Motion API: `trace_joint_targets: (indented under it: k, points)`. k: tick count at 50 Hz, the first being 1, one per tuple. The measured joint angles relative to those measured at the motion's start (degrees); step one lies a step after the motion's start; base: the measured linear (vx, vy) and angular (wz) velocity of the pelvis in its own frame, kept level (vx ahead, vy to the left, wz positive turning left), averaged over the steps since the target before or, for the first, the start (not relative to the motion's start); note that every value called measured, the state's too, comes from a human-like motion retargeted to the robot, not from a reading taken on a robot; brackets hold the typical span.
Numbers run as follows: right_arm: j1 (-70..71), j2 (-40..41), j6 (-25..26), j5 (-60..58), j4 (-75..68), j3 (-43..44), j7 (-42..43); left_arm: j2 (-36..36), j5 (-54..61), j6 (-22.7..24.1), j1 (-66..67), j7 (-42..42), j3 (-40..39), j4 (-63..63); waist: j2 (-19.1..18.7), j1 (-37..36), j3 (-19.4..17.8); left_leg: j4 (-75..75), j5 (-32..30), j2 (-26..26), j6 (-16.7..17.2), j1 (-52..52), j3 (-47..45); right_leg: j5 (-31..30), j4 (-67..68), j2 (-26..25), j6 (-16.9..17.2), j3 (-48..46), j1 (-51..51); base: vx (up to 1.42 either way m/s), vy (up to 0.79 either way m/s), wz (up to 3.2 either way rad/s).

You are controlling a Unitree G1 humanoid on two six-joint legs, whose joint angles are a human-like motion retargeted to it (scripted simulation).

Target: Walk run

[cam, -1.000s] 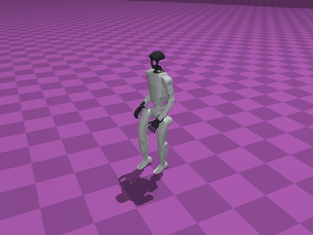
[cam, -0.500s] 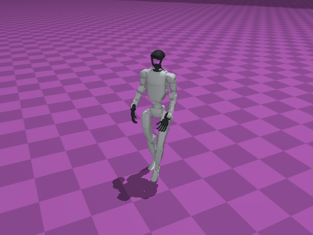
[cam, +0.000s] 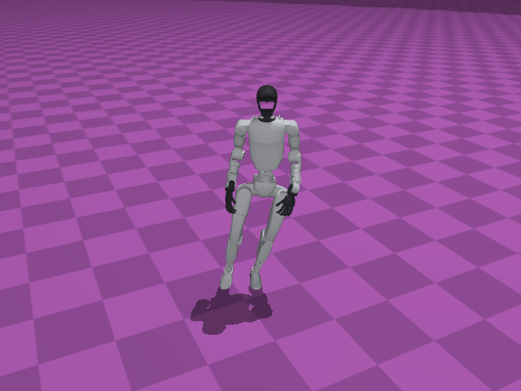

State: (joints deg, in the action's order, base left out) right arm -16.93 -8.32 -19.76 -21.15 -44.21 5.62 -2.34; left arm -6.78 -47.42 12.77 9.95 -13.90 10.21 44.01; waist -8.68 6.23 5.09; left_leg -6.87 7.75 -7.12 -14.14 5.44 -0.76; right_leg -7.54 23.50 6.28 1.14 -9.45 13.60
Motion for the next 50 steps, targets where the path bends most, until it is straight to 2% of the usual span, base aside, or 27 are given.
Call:
trace_joint_targets:
  k: [2,5,7,8,9,10,12,13,15,16,17,18,19,20,22,23,25,28,32,35,37,38,40,42,45,47,50]
  points:
    - [-0.12,-0.31,-0.04,0.78,0.01,0.07,-0.48,0.04,0.13,-0.21,1.1,-0.02,-0.7,0.04,1.45,1.33,-0.62,-0.07,0.41,-3.01,-0.39,-1.62,4.88,0.98,-8.72,0.15,2.03,7.26,1.15,0.45,0.07,2.32]
    - [-0.09,-0.94,1.88,-1.64,-0.42,-0.1,-6.31,1.04,2.58,-1.91,2.73,-1.56,-3.02,1.29,3.79,0.89,-1.7,-0.94,1.37,-6.51,-0.05,-4.5,10.77,2.75,-19.72,0.04,5.7,20.54,2.45,0.42,0.01,1.76]
    - [0.03,-1.36,3.04,-4.13,-0.21,-0.59,-12.22,1.67,6.09,-2.32,3.19,-3.76,-5.05,2.25,4.61,-1.86,-2.61,-2.29,2.53,-6.6,0.9,-6.28,12.83,3.34,-25.06,-2.17,10.38,28.12,1.7,0.55,-0.32,0.99]
    - [0.07,-1.41,3.15,-5.05,-0.26,-1.1,-14.29,1.66,7.8,-2.28,3.49,-4.4,-5.96,2.7,4.76,-2.97,-3.55,-4.17,4.03,-4.85,2.53,-7.87,14.5,2.95,-25.49,-4.64,12.99,26.69,0.76,0.6,-0.58,0.96]
    - [0.36,-1.77,3.14,-5.96,-0.13,-1.55,-15.86,2.02,9.55,-2.19,3.66,-4.75,-6.82,3.08,5.25,-4.46,-4.34,-5.67,4.26,-4.8,3.52,-8.66,15.24,0.59,-24.86,-5.11,13.86,24.44,0.48,0.57,-0.5,0.86]
    - [0.77,-2.29,3.06,-6.85,0.08,-1.97,-17.17,2.56,11.32,-2.08,3.76,-4.96,-7.65,3.41,5.92,-6.14,-5.05,-6.98,3.86,-5.61,4.18,-9.05,15.52,-2.75,-23.71,-4.56,13.86,21.79,0.52,0.47,0.03,1.0]
    - [0.88,-3.69,3.26,-9.12,0.62,-2.06,-15.74,4.44,14.02,-2.45,5.04,-3.99,-8.25,3.88,6.66,-6.65,-3.66,-8.42,-2.56,-8.87,5.35,-7.73,15.55,0.73,-20.25,-1.46,10.39,25.74,0.93,0.43,0.3,1.73]
    - [1.03,-3.84,2.87,-9.85,0.51,-1.85,-14.16,5.21,15.44,-2.81,5.54,-3.49,-8.65,4.47,6.64,-5.77,-3.16,-11.21,-6.49,-8.99,7.7,-7.09,16.33,3.03,-17.54,-0.31,9.2,22.33,1.49,0.52,0.03,2.55]
    - [1.12,-3.44,1.04,-8.05,-0.53,-1.15,-11.33,6.79,18.34,-3.34,6.32,-4.36,-9.21,5.73,5.18,-2.99,-2.01,-18.7,-15.36,-6.88,15.67,-3.81,16.49,6.38,-15.49,0.0,6.1,21.19,-0.49,0.63,-0.14,3.03]
    - [1.22,-3.73,0.45,-5.58,-1.39,-1.39,-10.9,7.3,19.12,-3.98,6.28,-5.52,-9.27,6.13,4.72,-2.16,-1.2,-22.68,-17.53,-4.78,22.91,-1.29,14.07,7.68,-15.38,0.51,4.53,17.52,-1.5,0.63,0.01,3.06]
    - [1.49,-4.23,0.22,-3.52,-2.27,-1.54,-10.86,7.65,19.33,-4.41,6.09,-6.38,-9.2,6.28,4.69,-1.35,-0.5,-26.33,-19.61,-3.63,28.01,1.08,10.08,8.86,-15.11,2.2,3.88,14.19,-2.35,0.52,0.41,3.06]
    - [2.1,-5.13,0.73,-2.31,-3.2,-1.49,-11.63,7.68,18.42,-4.4,5.6,-6.66,-8.86,5.94,5.53,-0.59,-0.04,-29.33,-21.51,-4.39,28.86,3.14,2.92,9.8,-14.54,6.27,5.06,11.56,-2.89,0.45,0.44,2.93]
    - [2.62,-5.56,1.35,-1.82,-3.98,-1.56,-12.91,7.14,16.56,-4.08,5.39,-5.66,-8.37,5.04,6.37,-0.46,0.56,-32.47,-21.47,-4.15,29.14,5.57,0.09,10.29,-14.71,7.86,4.83,8.88,-3.73,0.43,0.2,2.64]
    - [3.11,-5.76,2.04,-1.71,-4.68,-1.68,-14.45,6.32,14.24,-3.59,5.33,-4.02,-7.81,3.86,7.2,-0.64,1.23,-35.68,-20.46,-3.41,29.14,8.17,-0.57,10.54,-15.25,8.22,3.9,6.19,-4.74,0.41,-0.36,1.96]
    - [3.7,-5.74,3.59,-3.01,-4.89,-2.03,-16.19,3.96,8.49,-2.85,5.49,1.2,-6.31,1.48,7.66,-2.94,1.57,-41.15,-16.78,1.69,28.45,14.38,-2.93,9.58,-17.48,5.01,1.24,1.66,-7.17,0.31,-0.47,1.48]
    - [4.09,-6.02,4.23,-4.06,-4.7,-2.01,-16.59,3.23,5.87,-2.81,5.23,3.73,-5.42,0.69,8.0,-3.99,1.49,-41.59,-15.01,3.79,26.39,17.0,-6.16,9.17,-18.23,4.69,1.1,-0.32,-8.37,0.3,-0.2,1.42]
    - [4.56,-6.81,5.16,-6.05,-3.91,-2.14,-16.71,1.9,2.43,-3.13,4.57,7.06,-3.48,-0.51,8.81,-6.57,1.11,-39.6,-11.62,5.81,22.64,21.6,-10.84,8.23,-19.46,4.56,1.82,-3.39,-10.59,0.32,-0.02,1.31]
    - [4.74,-7.37,5.26,-7.23,-2.89,-1.84,-15.14,0.26,-0.01,-2.3,3.74,6.49,-0.51,-1.6,9.58,-10.11,1.0,-32.38,-7.11,8.23,17.53,26.37,-18.2,7.66,-20.77,3.75,3.21,-7.63,-13.43,0.35,0.03,1.27]
    - [4.11,-6.85,4.85,-6.24,-2.68,-0.68,-13.71,-1.36,-1.58,-2.21,3.6,7.09,1.48,-2.75,8.89,-12.27,1.7,-15.36,-3.41,9.63,12.41,28.64,-29.25,7.4,-21.72,0.74,5.49,-14.9,-17.36,0.51,0.1,1.61]
    - [3.47,-5.79,5.46,-5.46,-3.31,-0.55,-15.0,0.39,1.12,-3.09,3.58,6.66,-0.18,-0.21,9.19,-11.82,2.17,-7.86,-7.77,5.45,2.86,26.29,-31.03,4.64,-20.76,-0.99,7.56,-19.61,-20.51,0.59,0.07,1.51]
    - [2.22,-5.35,5.65,-6.16,-3.94,-0.79,-16.16,1.85,3.81,-3.5,3.96,3.49,-1.27,1.73,10.41,-11.48,3.21,-7.4,-1.15,1.68,0.15,23.09,-27.83,-1.49,-17.36,-0.3,9.36,-20.46,-22.0,0.91,0.12,1.1]
    - [1.42,-4.98,5.56,-7.08,-4.1,-0.65,-16.46,2.5,4.75,-3.34,3.96,1.51,-1.67,2.52,10.7,-11.65,3.39,-7.83,-1.02,0.81,-0.33,22.69,-25.06,-6.48,-14.48,0.57,10.11,-20.12,-22.43,0.93,0.12,1.09]
    - [-0.01,-3.93,5.75,-8.8,-3.95,-0.74,-15.62,2.87,6.3,-2.96,3.46,-4.88,-2.86,2.85,8.86,-10.45,3.32,-8.54,-0.62,-1.66,-0.75,22.11,-13.22,-16.46,-5.75,1.2,8.25,-19.0,-21.54,0.9,0.1,1.49]
    - [-1.51,-3.39,5.97,-8.75,-3.4,-1.72,-13.3,2.66,4.17,-5.27,4.32,-7.38,-2.16,1.13,5.57,-8.34,3.3,-7.98,0.3,1.81,-0.11,17.12,-14.6,-21.11,6.23,-2.56,4.61,-12.98,-16.18,0.82,0.06,1.96]
    - [-3.33,-2.52,4.29,-7.54,-2.55,-2.3,-10.1,1.25,-1.65,-5.08,5.31,-5.35,-0.53,-1.28,2.15,-7.68,3.4,-5.07,0.85,1.95,0.0,11.85,-8.42,-14.29,16.01,-10.68,9.41,-2.04,-8.62,0.71,-0.06,1.59]
    - [-4.42,-1.42,3.02,-6.47,-2.27,-2.36,-7.3,1.06,-4.72,-4.95,5.61,-3.1,-0.58,-1.09,1.32,-7.9,2.85,-3.02,0.33,1.94,0.24,8.85,-5.47,-8.72,17.58,-13.61,11.18,3.27,-4.84,0.65,-0.09,1.36]
    - [-5.67,0.25,0.16,-4.25,-1.31,-1.62,-2.97,1.24,-3.26,-5.3,5.9,-0.81,0.21,-0.41,0.06,-6.99,1.71,0.54,-0.21,1.24,0.3,3.93,0.84,-1.8,16.48,-9.98,8.48,0.98,0.53,0.65,-0.1,1.8]
